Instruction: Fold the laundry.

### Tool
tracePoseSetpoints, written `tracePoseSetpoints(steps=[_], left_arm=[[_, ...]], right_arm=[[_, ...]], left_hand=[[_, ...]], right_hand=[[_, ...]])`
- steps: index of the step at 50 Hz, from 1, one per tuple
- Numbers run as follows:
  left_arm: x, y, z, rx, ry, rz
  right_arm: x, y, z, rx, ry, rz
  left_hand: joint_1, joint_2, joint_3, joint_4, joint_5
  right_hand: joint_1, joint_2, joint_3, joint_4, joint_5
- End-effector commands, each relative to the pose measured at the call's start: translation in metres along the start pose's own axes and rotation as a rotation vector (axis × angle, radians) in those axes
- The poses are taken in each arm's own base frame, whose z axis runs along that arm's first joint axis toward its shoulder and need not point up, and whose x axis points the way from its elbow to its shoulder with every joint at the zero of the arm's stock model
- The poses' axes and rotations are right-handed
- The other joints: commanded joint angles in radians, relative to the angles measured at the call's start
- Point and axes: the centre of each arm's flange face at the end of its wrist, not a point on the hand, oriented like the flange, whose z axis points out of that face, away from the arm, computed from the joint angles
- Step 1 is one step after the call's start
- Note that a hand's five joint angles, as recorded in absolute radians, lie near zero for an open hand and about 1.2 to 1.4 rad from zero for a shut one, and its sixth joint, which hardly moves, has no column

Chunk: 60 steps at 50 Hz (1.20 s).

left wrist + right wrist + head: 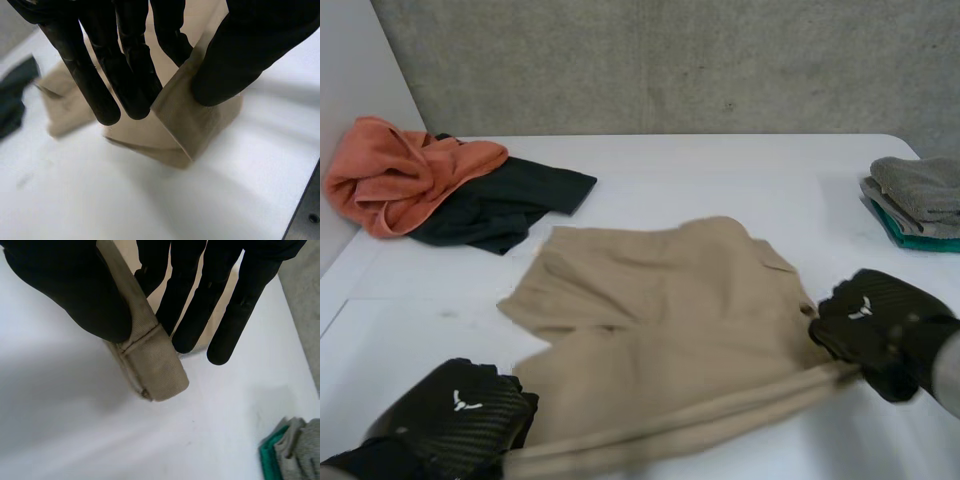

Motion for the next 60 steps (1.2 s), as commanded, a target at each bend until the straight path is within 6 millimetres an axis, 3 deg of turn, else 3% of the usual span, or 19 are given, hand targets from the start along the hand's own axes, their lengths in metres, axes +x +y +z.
tracePoseSetpoints(steps=[1, 6, 11, 18, 22, 23, 26, 27, 33, 39, 42, 43, 45, 46, 52, 57, 60], left_arm=[[-0.007, -0.023, -0.029, 0.163, -0.050, 0.022], [-0.007, -0.021, -0.020, 0.149, -0.053, 0.024], [-0.007, -0.026, 0.011, 0.152, -0.056, 0.024], [-0.015, -0.054, 0.077, 0.302, -0.129, 0.034], [-0.030, -0.080, 0.119, 0.418, -0.221, 0.096], [-0.038, -0.089, 0.137, 0.451, -0.266, 0.132], [-0.051, -0.100, 0.167, 0.480, -0.328, 0.186], [-0.056, -0.104, 0.186, 0.488, -0.358, 0.219], [-0.074, -0.118, 0.236, 0.489, -0.443, 0.302], [-0.082, -0.112, 0.285, 0.481, -0.464, 0.322], [-0.081, -0.112, 0.296, 0.503, -0.476, 0.322], [-0.079, -0.112, 0.300, 0.518, -0.476, 0.319], [-0.073, -0.112, 0.302, 0.532, -0.475, 0.329], [-0.073, -0.113, 0.302, 0.538, -0.480, 0.330], [-0.067, -0.121, 0.288, 0.571, -0.487, 0.316], [-0.075, -0.129, 0.250, 0.584, -0.501, 0.295], [-0.072, -0.121, 0.232, 0.568, -0.480, 0.262]], right_arm=[[0.004, -0.014, -0.032, 0.099, 0.040, 0.004], [0.002, -0.008, -0.028, 0.102, 0.021, 0.050], [0.005, -0.004, -0.004, 0.116, 0.035, 0.082], [0.022, 0.000, 0.046, 0.158, 0.092, 0.194], [0.034, 0.002, 0.070, 0.185, 0.151, 0.238], [0.036, 0.002, 0.076, 0.190, 0.166, 0.245], [0.045, 0.003, 0.100, 0.204, 0.229, 0.257], [0.046, 0.003, 0.106, 0.205, 0.244, 0.255], [0.056, -0.004, 0.144, 0.237, 0.362, 0.223], [0.069, -0.002, 0.193, 0.265, 0.456, 0.220], [0.071, -0.001, 0.213, 0.281, 0.471, 0.218], [0.071, -0.001, 0.218, 0.282, 0.471, 0.221], [0.069, -0.001, 0.224, 0.284, 0.472, 0.218], [0.069, -0.003, 0.226, 0.287, 0.478, 0.217], [0.080, -0.010, 0.203, 0.302, 0.508, 0.310], [0.077, -0.006, 0.140, 0.218, 0.413, 0.425], [0.064, 0.003, 0.124, 0.161, 0.322, 0.490]], left_hand=[[0.230, 0.203, 0.209, 0.202, 0.217], [0.230, 0.203, 0.209, 0.202, 0.217], [0.230, 0.203, 0.209, 0.202, 0.217], [0.230, 0.203, 0.209, 0.202, 0.217], [0.230, 0.203, 0.209, 0.202, 0.217], [0.230, 0.203, 0.209, 0.202, 0.217], [0.230, 0.203, 0.209, 0.202, 0.217], [0.230, 0.203, 0.209, 0.202, 0.217], [0.230, 0.203, 0.209, 0.202, 0.217], [0.230, 0.203, 0.209, 0.202, 0.217], [0.230, 0.203, 0.209, 0.202, 0.217], [0.123, 0.096, 0.102, 0.094, 0.110], [-0.763, -0.790, -0.784, -0.792, -0.776], [-0.991, -1.018, -1.012, -1.020, -1.004], [-0.991, -1.018, -1.012, -1.020, -1.004], [-0.991, -1.018, -1.012, -1.020, -1.004], [-0.991, -1.018, -1.012, -1.020, -1.004]], right_hand=[[0.290, 0.213, 0.199, 0.197, 0.210], [0.290, 0.213, 0.199, 0.197, 0.210], [0.290, 0.213, 0.199, 0.197, 0.210], [0.290, 0.213, 0.199, 0.197, 0.210], [0.290, 0.213, 0.199, 0.197, 0.210], [0.290, 0.213, 0.199, 0.197, 0.210], [0.290, 0.213, 0.199, 0.197, 0.210], [0.290, 0.213, 0.199, 0.197, 0.210], [0.290, 0.213, 0.199, 0.197, 0.210], [0.290, 0.213, 0.199, 0.197, 0.210], [0.238, 0.162, 0.148, 0.146, 0.159], [-0.044, -0.121, -0.134, -0.137, -0.124], [-0.772, -0.848, -0.862, -0.864, -0.851], [-0.932, -1.009, -1.022, -1.025, -1.012], [-0.932, -1.009, -1.022, -1.025, -1.012], [-0.932, -1.009, -1.022, -1.025, -1.012], [-0.932, -1.009, -1.022, -1.025, -1.012]])
